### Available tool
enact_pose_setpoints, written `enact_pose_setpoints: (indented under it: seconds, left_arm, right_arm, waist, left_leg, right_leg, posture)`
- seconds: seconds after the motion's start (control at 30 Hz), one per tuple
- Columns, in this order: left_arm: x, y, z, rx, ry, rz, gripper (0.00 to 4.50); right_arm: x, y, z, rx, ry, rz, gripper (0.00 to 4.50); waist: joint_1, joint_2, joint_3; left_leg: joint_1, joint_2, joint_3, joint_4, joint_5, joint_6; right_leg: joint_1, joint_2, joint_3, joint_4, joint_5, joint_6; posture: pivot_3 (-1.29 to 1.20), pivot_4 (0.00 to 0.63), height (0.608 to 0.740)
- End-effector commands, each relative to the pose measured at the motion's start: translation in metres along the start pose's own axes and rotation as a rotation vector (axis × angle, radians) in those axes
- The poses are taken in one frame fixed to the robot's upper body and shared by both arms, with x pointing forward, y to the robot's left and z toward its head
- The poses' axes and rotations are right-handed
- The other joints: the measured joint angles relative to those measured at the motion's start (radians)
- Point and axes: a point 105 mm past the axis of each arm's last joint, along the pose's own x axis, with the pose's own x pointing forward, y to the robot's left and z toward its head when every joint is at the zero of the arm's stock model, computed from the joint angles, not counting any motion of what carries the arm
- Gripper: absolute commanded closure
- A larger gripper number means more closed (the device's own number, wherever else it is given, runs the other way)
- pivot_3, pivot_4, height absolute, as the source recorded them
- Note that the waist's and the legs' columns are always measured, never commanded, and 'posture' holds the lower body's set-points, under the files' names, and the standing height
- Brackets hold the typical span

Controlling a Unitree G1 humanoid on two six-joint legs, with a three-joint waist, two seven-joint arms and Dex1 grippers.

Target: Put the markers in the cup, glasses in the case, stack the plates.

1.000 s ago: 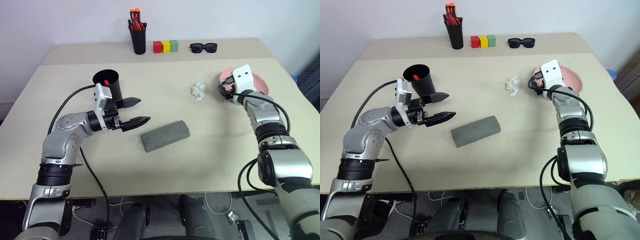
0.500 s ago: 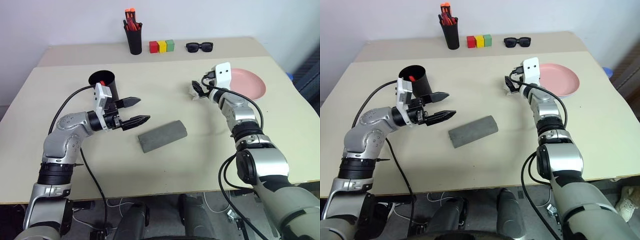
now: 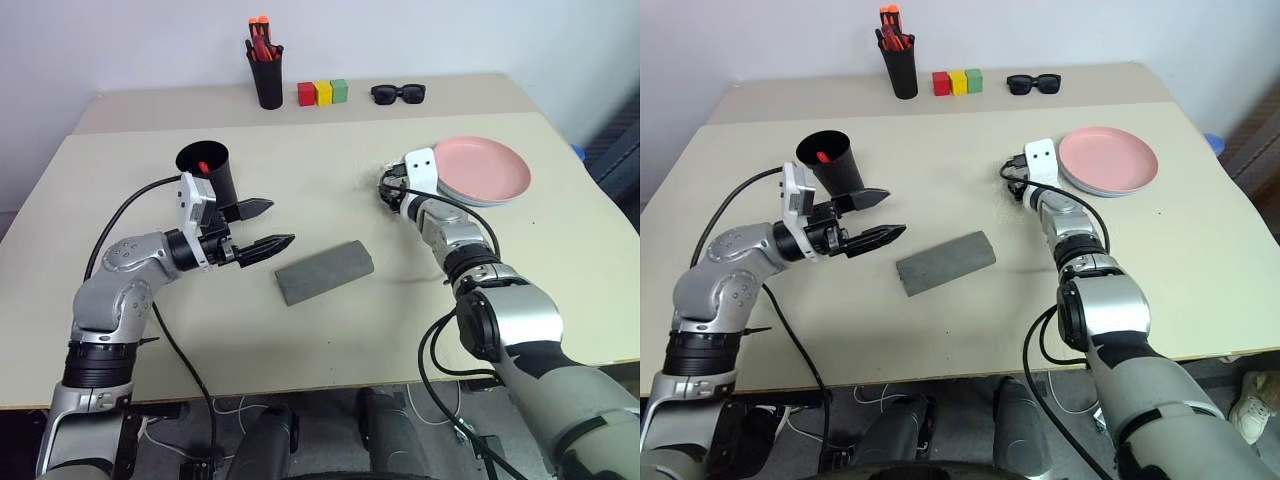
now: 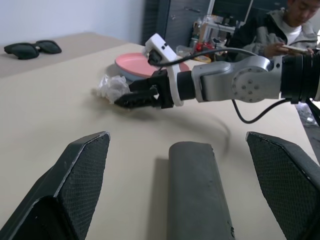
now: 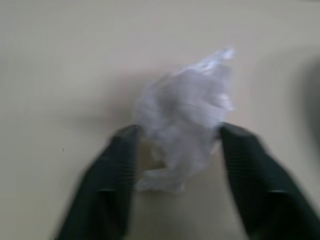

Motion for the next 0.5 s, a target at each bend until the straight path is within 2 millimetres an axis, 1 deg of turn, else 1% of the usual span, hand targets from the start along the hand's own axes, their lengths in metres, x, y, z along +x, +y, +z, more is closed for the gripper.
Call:
enact_pose_setpoints:
  seconds: [0.03,0.07,0.17,0.23,0.37,0.4,0.5]
  left_arm:
    - [-0.005,-0.002,0.012,0.036,-0.029,0.002,0.0]
    - [-0.004,-0.002,0.012,0.036,-0.029,0.002,0.0]
    - [-0.003,-0.002,0.011,0.035,-0.029,0.0,0.0]
    - [-0.001,-0.002,0.011,0.033,-0.029,-0.003,0.0]
    - [0.0,-0.002,0.011,0.034,-0.031,-0.01,0.0]
    - [0.001,-0.002,0.012,0.034,-0.032,-0.011,0.0]
    - [0.002,0.0,0.012,0.034,-0.037,-0.011,0.0]
  right_arm:
    - [0.001,0.0,0.026,0.008,-0.077,0.001,4.13]
    - [0.001,0.0,0.025,0.003,-0.076,0.004,4.47]
    - [0.0,-0.002,0.024,0.002,-0.08,0.01,4.47]
    - [-0.001,-0.006,0.028,0.012,-0.094,0.007,4.47]
    - [-0.006,-0.018,0.044,0.017,-0.157,0.017,4.47]
    - [-0.009,-0.023,0.051,0.027,-0.177,0.012,4.47]
    - [-0.019,-0.047,0.073,0.034,-0.259,-0.031,4.47]
  waist:
    - [-0.003,0.0,0.0]
    - [-0.004,0.0,0.0]
    - [-0.008,0.0,0.0]
    - [-0.011,0.0,0.0]
    - [-0.017,0.0,0.0]
    - [-0.017,0.0,0.0]
    - [-0.016,0.0,0.0]
  left_leg:
    - [0.0,0.0,0.0,0.0,0.0,0.0]
    - [0.0,0.0,0.0,0.0,0.0,0.0]
    - [0.0,0.0,0.0,-0.001,0.0,0.0]
    - [0.0,0.0,0.0,-0.001,0.0,0.0]
    - [0.0,0.0,-0.001,-0.002,0.0,-0.001]
    - [0.0,0.0,0.0,-0.002,0.0,-0.001]
    - [0.0,0.0,0.0,-0.003,0.0,0.0]
  right_leg:
    - [0.0,0.0,0.0,0.0,0.0,0.0]
    - [0.0,0.0,0.0,0.0,0.0,0.0]
    - [0.0,0.0,0.0,0.0,0.0,0.0]
    - [0.0,0.0,0.0,0.0,0.0,0.0]
    - [0.0,0.0,0.0,0.0,0.0,0.0]
    - [0.0,0.0,0.0,0.0,0.0,0.0]
    - [0.0,0.0,0.0,0.0,0.0,0.0]
  posture:
    - [0.0,0.15,0.74]
    - [0.0,0.15,0.74]
    - [0.0,0.15,0.74]
    - [0.0,0.15,0.74]
    - [0.0,0.15,0.74]
    - [0.0,0.15,0.74]
    - [0.0,0.15,0.74]
